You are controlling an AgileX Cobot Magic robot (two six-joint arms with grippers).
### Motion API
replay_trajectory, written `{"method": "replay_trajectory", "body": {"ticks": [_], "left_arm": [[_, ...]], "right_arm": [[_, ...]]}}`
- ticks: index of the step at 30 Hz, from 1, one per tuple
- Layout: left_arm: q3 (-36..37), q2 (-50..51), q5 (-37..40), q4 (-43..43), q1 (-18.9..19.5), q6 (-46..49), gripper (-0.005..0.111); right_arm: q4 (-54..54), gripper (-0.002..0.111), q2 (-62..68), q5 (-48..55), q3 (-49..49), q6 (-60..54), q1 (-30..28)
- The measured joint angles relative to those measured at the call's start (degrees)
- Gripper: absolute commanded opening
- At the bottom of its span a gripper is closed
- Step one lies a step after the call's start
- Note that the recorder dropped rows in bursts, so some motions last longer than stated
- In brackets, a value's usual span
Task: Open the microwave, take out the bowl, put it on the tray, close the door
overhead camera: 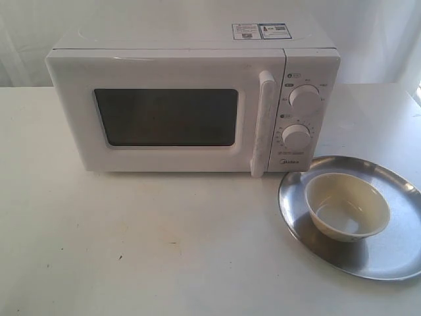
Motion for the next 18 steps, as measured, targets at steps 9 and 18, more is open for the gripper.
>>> {"method": "replay_trajectory", "body": {"ticks": [9,18], "left_arm": [[0.0,0.0,0.0,0.0,0.0,0.0,0.000],[0.0,0.0,0.1,0.0,0.0,0.0,0.000]], "right_arm": [[22.7,0.000,-0.3,2.4,0.0,-25.3,1.8],[23.1,0.000,-0.4,2.4,0.0,-29.2,13.2]]}}
